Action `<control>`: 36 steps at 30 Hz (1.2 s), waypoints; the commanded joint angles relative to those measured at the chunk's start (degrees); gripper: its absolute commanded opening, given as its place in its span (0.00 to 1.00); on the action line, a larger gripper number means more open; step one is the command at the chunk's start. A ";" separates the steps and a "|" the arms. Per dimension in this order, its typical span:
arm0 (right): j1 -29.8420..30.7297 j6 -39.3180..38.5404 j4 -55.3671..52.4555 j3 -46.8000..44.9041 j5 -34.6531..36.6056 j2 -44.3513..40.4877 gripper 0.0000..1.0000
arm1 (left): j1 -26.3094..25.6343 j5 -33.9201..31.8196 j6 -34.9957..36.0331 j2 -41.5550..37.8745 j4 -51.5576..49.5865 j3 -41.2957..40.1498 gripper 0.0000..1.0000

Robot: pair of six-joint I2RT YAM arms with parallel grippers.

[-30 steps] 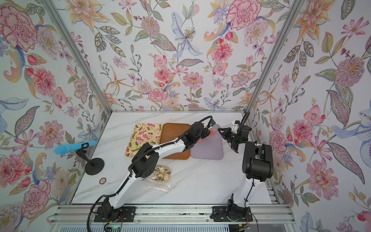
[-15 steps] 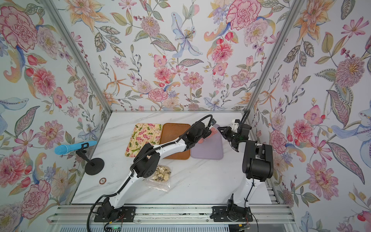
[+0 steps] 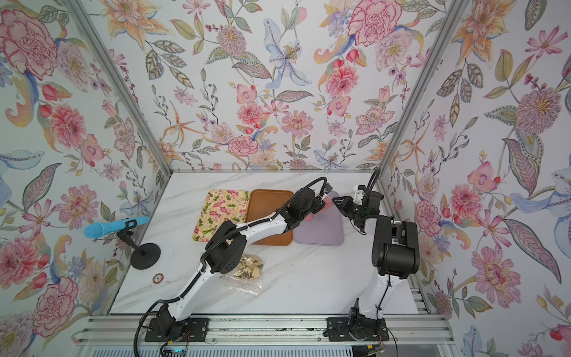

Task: Pour cookies out of the ziploc bag
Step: 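Pour the cookies out of the ziploc bag onto the tray.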

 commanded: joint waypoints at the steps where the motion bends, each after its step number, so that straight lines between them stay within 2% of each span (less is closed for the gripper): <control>1: 0.10 -2.96 -2.28 -0.56 2.53 -1.00 0.30 | -0.27 -0.17 -0.76 -1.17 2.47 -0.81 0.00; 6: 0.22 -3.03 -2.64 0.65 2.15 0.04 0.33 | -0.26 -0.11 -0.58 -1.26 2.47 -0.90 0.00; 14: 1.42 -2.21 -2.08 1.84 0.48 1.79 0.27 | -0.26 -0.27 -0.50 -1.14 2.61 -0.81 0.00; 19: 1.51 -1.95 -1.95 2.04 0.31 2.05 0.16 | -0.22 -0.35 -0.56 -1.30 2.55 -0.81 0.00; 22: 1.48 -1.95 -2.00 2.04 0.46 1.83 0.00 | -0.18 -0.34 -0.56 -1.30 2.60 -0.77 0.00; 36: 0.99 -0.99 -0.68 1.27 0.14 -3.32 0.00 | -0.16 -0.36 -1.79 -2.70 3.44 -3.36 0.00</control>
